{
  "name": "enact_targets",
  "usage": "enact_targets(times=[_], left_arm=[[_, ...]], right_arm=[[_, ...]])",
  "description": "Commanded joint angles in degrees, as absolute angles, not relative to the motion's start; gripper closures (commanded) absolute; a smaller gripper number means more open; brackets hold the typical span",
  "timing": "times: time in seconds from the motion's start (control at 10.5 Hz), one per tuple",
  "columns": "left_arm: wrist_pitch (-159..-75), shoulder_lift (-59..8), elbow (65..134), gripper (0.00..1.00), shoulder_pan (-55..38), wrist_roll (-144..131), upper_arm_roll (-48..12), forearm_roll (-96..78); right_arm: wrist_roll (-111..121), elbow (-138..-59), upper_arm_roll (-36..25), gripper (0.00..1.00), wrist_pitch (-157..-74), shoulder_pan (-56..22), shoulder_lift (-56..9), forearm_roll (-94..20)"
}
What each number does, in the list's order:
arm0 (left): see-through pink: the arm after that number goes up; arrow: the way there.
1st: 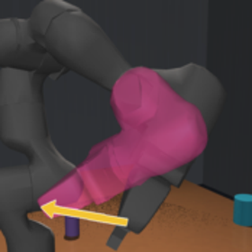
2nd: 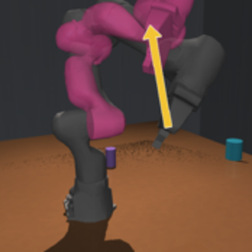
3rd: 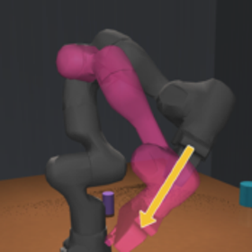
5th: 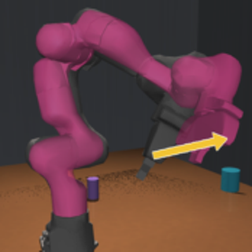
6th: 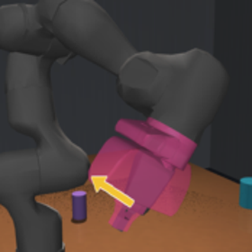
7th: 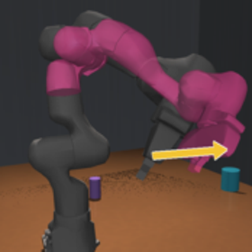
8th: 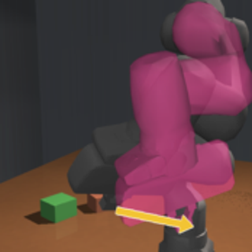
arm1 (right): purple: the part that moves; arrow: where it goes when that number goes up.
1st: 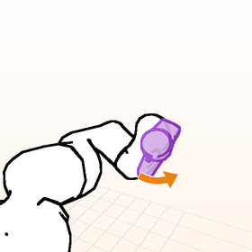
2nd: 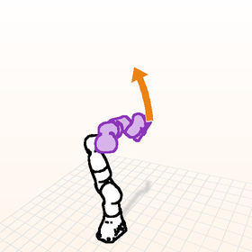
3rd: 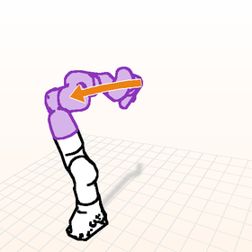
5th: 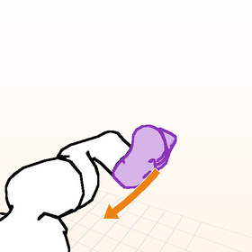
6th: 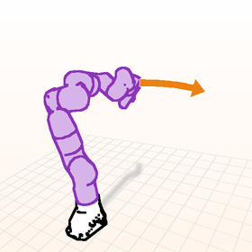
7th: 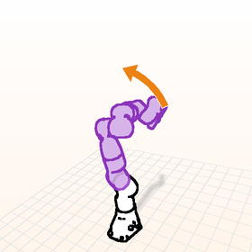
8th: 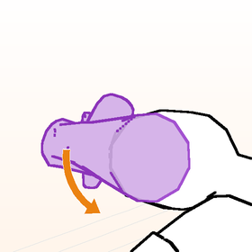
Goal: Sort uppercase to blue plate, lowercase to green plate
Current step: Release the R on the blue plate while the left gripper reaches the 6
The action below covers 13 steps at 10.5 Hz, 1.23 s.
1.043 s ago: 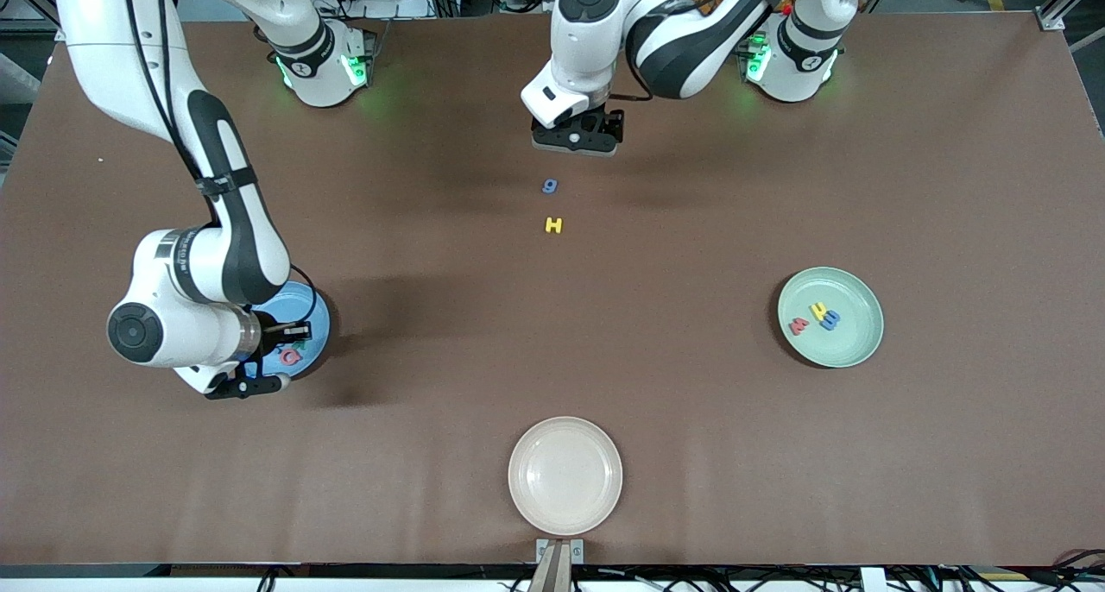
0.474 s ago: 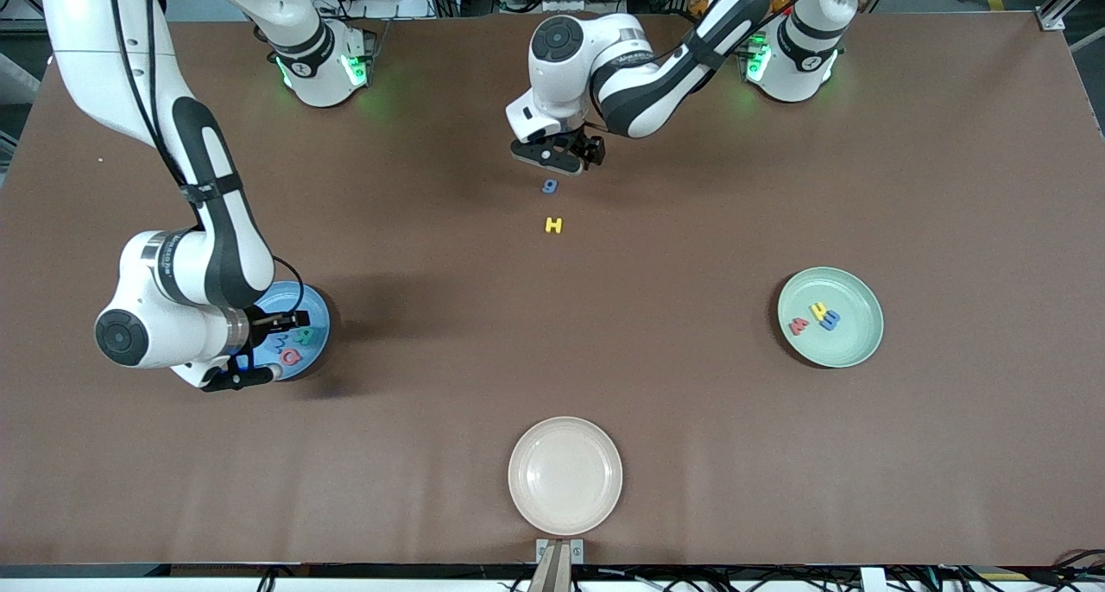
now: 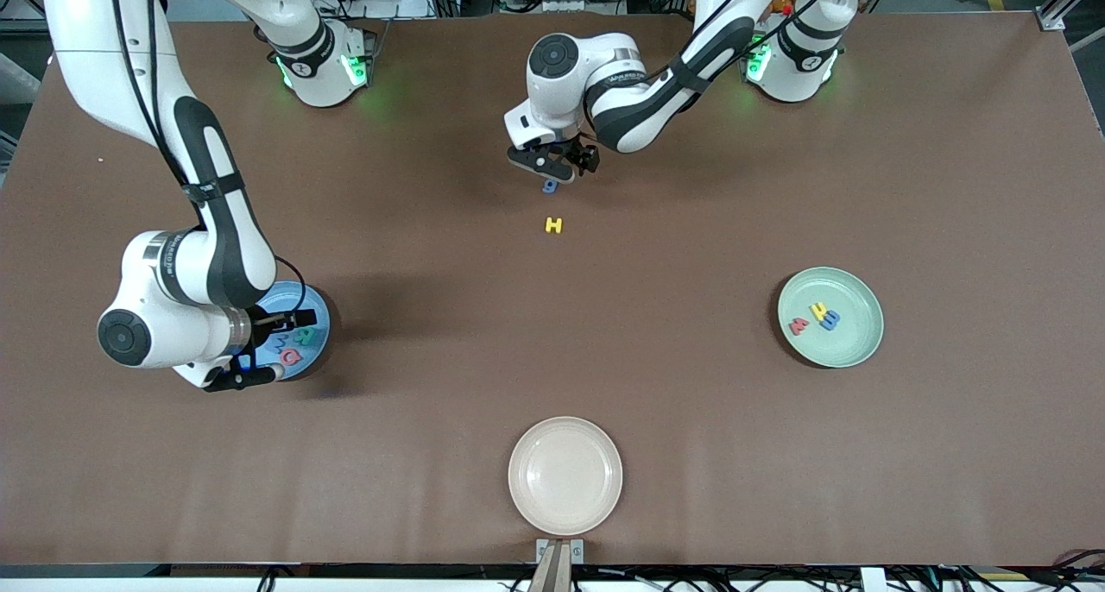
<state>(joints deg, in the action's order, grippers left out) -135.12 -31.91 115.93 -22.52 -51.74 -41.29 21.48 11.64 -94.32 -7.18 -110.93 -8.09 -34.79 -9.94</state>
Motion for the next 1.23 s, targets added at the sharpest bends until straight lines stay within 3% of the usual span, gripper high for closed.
enact_targets(times=[0.0,0.47,1.14], left_arm=[[-136.40,-34.44,113.73,0.00,-24.25,-51.94,-40.25,24.08],[-137.64,-36.56,111.98,0.04,-29.44,-52.82,-35.34,25.14],[-138.52,-39.11,110.83,0.14,-30.14,-53.96,-34.45,27.07]], right_arm=[[11.78,-94.57,-6.77,0.00,-110.57,-7.91,-34.10,-10.02],[12.13,-94.57,-6.77,0.00,-110.83,-7.82,-34.28,-9.93],[12.22,-94.66,-6.77,0.00,-111.01,-7.82,-34.37,-9.93]])
